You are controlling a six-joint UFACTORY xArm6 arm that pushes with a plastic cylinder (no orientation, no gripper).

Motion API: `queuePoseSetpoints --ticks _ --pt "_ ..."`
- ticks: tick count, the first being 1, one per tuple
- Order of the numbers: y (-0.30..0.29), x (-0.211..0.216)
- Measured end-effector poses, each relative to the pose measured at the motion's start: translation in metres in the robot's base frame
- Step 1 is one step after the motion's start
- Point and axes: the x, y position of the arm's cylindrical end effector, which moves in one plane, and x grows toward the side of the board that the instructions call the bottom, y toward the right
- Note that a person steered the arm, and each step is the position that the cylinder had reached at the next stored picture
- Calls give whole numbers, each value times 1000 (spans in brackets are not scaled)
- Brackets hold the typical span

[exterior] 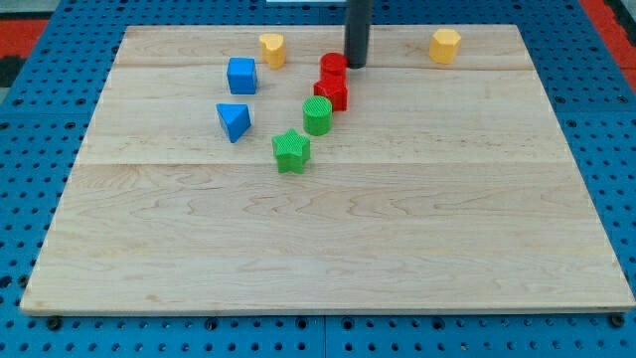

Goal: Push the yellow heart into the blue cube

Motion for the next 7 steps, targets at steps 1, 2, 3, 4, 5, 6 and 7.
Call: queuePoseSetpoints --ticks 1,2,3,4,5,6,7 --pt "-11 -4" --pt "-33 -51" --pt "-88 -50" --pt "-96 -48" --pt "-98 -34" --pt "-104 -60" --pt "-120 -45"
